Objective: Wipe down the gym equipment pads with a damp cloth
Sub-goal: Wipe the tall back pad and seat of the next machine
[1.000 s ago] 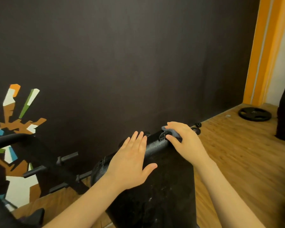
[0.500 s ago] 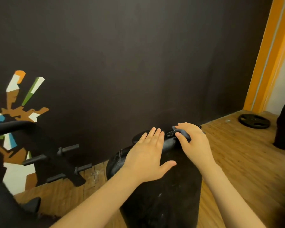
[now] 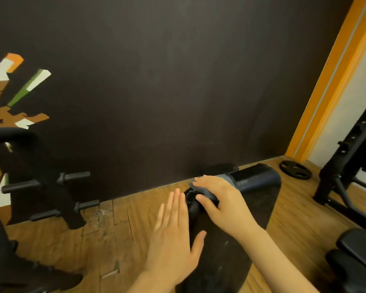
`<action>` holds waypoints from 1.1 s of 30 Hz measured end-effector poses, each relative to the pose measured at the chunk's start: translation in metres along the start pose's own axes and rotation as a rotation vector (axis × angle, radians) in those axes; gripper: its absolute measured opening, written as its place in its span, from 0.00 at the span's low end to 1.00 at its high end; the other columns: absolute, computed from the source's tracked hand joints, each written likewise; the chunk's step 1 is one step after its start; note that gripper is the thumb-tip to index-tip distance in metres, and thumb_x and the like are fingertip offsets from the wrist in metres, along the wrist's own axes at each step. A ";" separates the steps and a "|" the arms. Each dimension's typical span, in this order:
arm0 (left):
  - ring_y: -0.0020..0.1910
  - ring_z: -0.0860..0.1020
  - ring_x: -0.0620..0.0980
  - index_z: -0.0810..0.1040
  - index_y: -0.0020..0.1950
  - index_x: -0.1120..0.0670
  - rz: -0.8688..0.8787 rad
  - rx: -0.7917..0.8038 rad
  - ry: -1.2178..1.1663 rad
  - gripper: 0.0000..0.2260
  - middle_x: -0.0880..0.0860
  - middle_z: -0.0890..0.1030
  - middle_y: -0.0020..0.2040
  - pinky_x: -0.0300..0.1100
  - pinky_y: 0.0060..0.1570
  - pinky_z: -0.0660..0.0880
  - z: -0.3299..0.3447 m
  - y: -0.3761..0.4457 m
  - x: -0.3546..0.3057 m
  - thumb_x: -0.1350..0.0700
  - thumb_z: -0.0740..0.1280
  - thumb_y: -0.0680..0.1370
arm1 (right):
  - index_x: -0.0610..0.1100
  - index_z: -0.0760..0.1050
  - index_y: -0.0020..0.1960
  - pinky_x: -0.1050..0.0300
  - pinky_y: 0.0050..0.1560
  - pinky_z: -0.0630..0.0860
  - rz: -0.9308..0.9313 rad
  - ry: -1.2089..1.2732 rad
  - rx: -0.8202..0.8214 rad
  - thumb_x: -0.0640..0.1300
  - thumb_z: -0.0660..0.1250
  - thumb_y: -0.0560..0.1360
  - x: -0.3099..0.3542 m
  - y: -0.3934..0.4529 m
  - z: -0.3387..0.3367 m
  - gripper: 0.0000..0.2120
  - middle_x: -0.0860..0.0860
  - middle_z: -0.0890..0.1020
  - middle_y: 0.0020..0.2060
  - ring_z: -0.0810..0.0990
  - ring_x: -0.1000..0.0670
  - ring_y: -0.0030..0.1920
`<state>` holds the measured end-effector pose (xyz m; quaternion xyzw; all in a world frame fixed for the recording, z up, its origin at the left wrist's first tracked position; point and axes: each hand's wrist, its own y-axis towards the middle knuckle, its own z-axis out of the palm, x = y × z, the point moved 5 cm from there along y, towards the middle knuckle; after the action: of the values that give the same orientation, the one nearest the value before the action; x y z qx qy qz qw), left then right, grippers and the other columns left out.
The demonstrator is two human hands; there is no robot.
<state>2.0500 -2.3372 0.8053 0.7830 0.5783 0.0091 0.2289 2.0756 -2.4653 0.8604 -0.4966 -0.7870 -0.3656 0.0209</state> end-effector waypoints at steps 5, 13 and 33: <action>0.70 0.29 0.48 0.28 0.71 0.54 0.018 0.261 -0.060 0.37 0.51 0.28 0.70 0.45 0.71 0.34 0.011 -0.011 0.033 0.35 0.48 0.79 | 0.51 0.75 0.62 0.64 0.69 0.59 -0.240 -0.144 0.295 0.52 0.64 0.74 0.033 0.000 0.017 0.18 0.58 0.76 0.61 0.66 0.62 0.66; 0.71 0.28 0.49 0.31 0.75 0.56 0.231 0.344 -0.084 0.43 0.54 0.32 0.76 0.44 0.69 0.31 0.024 -0.017 0.044 0.31 0.34 0.67 | 0.48 0.78 0.59 0.52 0.69 0.63 -0.192 -0.366 0.212 0.50 0.61 0.73 0.052 -0.020 0.036 0.17 0.53 0.78 0.60 0.68 0.51 0.67; 0.72 0.30 0.44 0.31 0.74 0.53 0.428 0.050 -0.138 0.35 0.49 0.32 0.75 0.36 0.67 0.29 -0.036 0.032 0.022 0.36 0.34 0.73 | 0.45 0.73 0.65 0.60 0.67 0.62 0.361 -0.016 -0.262 0.40 0.64 0.76 -0.030 -0.013 -0.010 0.16 0.49 0.75 0.63 0.69 0.53 0.67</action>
<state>2.0757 -2.3121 0.8436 0.8921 0.3819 -0.0104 0.2413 2.0773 -2.4975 0.8493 -0.6308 -0.6311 -0.4512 0.0153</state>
